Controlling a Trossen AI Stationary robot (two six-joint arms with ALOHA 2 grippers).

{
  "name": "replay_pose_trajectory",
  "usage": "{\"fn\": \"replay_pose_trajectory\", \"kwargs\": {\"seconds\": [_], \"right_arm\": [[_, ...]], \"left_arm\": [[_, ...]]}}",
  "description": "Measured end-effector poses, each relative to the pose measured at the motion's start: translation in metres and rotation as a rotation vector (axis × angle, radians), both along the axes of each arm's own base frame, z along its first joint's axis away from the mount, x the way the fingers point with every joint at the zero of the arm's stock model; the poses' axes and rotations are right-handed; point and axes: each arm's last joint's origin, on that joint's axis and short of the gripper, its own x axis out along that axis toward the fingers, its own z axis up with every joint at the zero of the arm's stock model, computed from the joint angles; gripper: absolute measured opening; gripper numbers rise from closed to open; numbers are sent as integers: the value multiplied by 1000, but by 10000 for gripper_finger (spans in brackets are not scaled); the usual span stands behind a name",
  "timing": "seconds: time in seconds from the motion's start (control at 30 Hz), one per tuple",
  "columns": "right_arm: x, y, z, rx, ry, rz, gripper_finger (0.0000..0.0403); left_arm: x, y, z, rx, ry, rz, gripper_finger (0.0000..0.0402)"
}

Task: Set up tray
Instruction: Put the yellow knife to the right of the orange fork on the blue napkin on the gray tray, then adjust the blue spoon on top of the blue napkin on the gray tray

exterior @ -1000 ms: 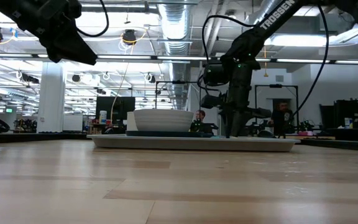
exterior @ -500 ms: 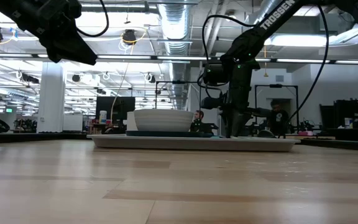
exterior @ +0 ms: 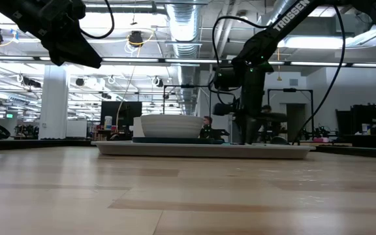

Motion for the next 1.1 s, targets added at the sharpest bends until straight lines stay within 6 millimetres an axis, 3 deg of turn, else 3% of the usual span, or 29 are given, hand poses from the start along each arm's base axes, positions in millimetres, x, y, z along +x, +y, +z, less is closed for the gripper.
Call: {"fn": "replay_pose_trajectory", "kwargs": {"seconds": [0.4, 0.9, 1.1], "right_arm": [[0, 0, 0, 6, 3, -7, 47], [0, 0, 1, 5, 4, 9, 126], [11, -6, 27, -35, -22, 127, 148]], "left_arm": [[0, 0, 0, 0, 0, 0, 114], [0, 0, 0, 0, 0, 0, 114], [0, 0, 0, 1, 0, 0, 114]]}}
